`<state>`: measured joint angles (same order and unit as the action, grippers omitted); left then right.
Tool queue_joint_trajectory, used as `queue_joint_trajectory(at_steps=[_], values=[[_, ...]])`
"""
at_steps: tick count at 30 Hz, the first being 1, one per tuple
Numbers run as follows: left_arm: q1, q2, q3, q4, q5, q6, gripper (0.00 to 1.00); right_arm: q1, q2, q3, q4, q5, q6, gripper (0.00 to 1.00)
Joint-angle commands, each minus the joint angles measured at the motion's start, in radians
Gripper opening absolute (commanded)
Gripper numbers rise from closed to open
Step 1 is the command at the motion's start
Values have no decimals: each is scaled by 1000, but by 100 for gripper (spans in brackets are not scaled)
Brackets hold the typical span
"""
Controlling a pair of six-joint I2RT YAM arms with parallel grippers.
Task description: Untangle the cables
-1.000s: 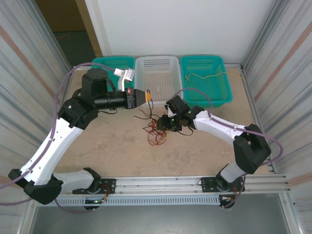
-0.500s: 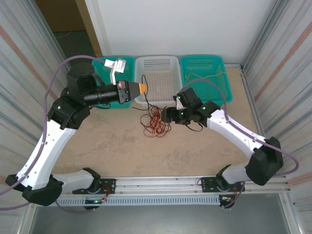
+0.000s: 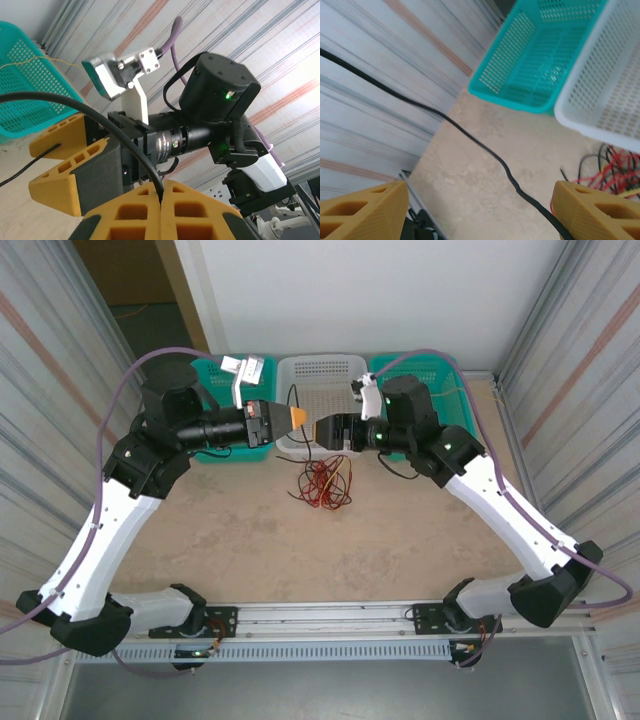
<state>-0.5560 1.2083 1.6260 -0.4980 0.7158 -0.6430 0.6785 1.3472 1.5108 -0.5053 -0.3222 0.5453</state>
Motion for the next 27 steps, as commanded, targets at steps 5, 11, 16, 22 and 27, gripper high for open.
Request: queue_joint_trajectory(at_steps=[5,11,16,22,27], values=[[16,-8,15,42,33,10,0,-50,-5,45,-12,2,-62,74],[31,-16,-17,62,33,-1,0,-155,-110,-93,-15,-30,10,43],[44,-21,-59,91,31,-17,0,-196,-169,-161,-18,-29,39,11],[74,-60,-137,56,10,6,0,-284,-183,-135,-27,-30,65,0],[132,-130,-280,1,-28,29,0,-371,-138,-42,-1,-69,90,0]])
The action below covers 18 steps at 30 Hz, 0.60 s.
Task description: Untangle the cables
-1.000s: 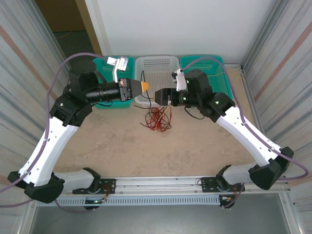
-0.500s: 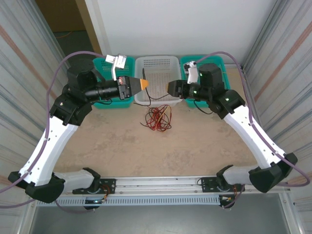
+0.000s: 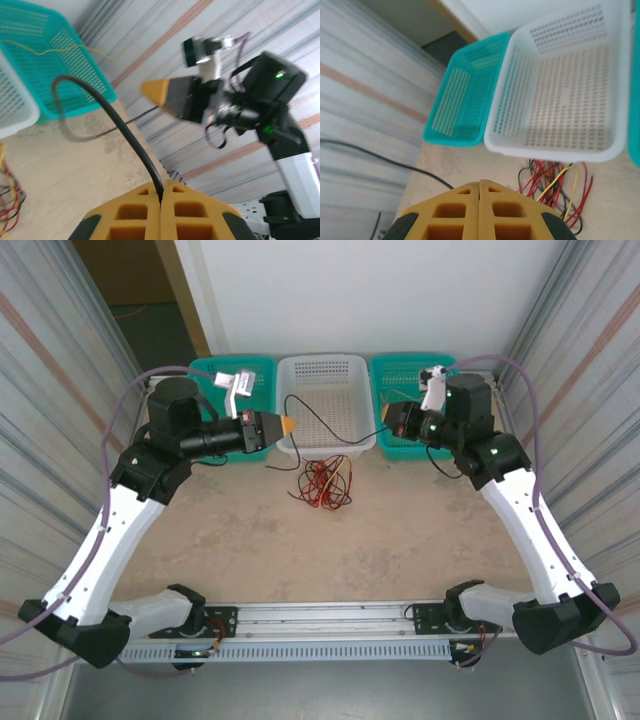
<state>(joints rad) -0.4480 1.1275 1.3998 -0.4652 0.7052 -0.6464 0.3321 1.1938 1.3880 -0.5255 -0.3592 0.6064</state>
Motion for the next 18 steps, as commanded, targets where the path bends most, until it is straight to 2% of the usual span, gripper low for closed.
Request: queue_joint_trajectory(at_steps=[1,5,6,8,9,11,14,18], values=[[26,-52,-75,-36,-23,34,0,-29,34,109,20,-27,25,0],[26,-42,-156,-32,-31,37,0,-50,132,241,7,0,18,0],[26,-37,-168,-32,-38,34,7,-55,161,274,5,9,19,0],[26,-23,-175,-50,-71,29,44,-61,208,332,4,27,25,0],[26,-16,-175,-51,-80,30,54,-65,235,368,4,32,29,0],[26,-9,-180,-39,-93,30,64,-72,282,438,8,44,37,0],[26,-8,-201,-6,-113,17,72,-87,359,577,15,44,48,0],[26,-13,-238,16,-144,-2,73,-104,457,746,10,49,52,0]])
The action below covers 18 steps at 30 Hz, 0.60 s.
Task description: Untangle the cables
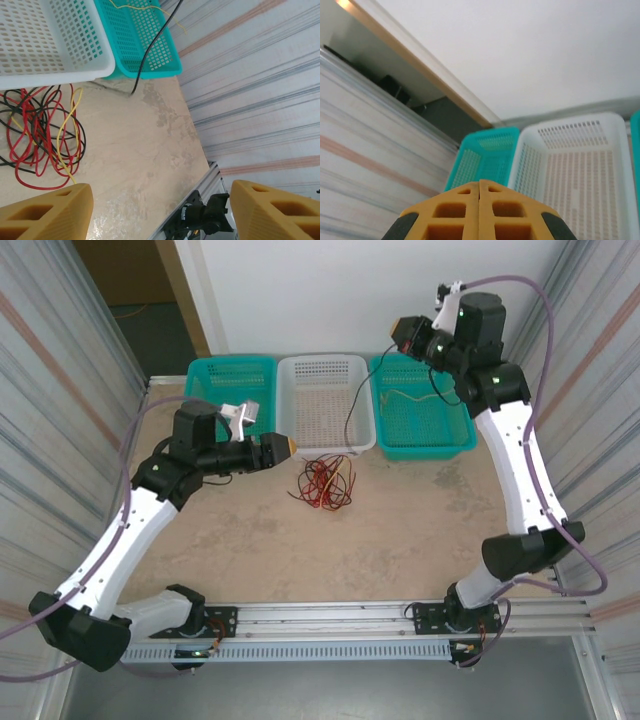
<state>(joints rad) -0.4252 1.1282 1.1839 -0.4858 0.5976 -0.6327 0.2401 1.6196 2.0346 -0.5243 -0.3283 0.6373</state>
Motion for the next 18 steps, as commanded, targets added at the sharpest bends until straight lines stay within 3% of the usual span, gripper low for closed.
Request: queue_joint_trajectory(at_steps=[1,11,18], values=[[3,-16,-30,42,-43,-19,72,-18,57,139,7,21,22,0],[3,-37,-90,53,-82,-44,67,-57,293,493,0,67,71,0],[3,-47,-178,82,-119,-60,64,-76,315,481,188,-33,173,0]])
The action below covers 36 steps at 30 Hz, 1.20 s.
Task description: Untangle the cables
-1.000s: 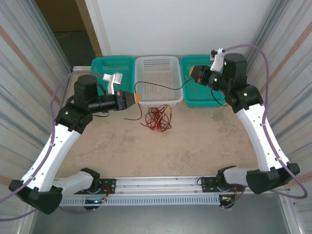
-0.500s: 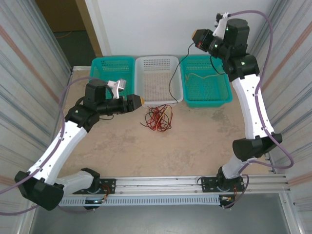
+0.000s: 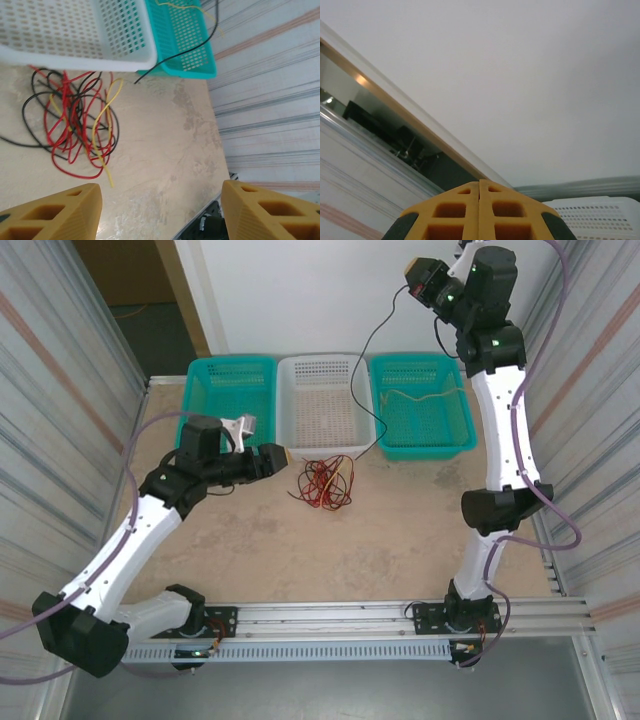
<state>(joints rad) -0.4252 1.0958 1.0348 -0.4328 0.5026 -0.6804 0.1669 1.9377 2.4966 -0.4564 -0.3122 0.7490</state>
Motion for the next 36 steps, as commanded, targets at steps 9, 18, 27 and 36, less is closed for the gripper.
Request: queue_joint_trajectory(at_steps=[9,18,27,36], values=[[-1,6,-144,127,-64,-76,60,-3,-11,41,216,-35,66,0],[-20,18,-202,166,-81,-101,58,12,77,94,231,-35,85,0],[-20,7,-210,149,-112,-84,59,51,203,92,160,-52,57,0],[-17,41,-210,156,-128,-71,59,57,348,96,96,-126,72,0]])
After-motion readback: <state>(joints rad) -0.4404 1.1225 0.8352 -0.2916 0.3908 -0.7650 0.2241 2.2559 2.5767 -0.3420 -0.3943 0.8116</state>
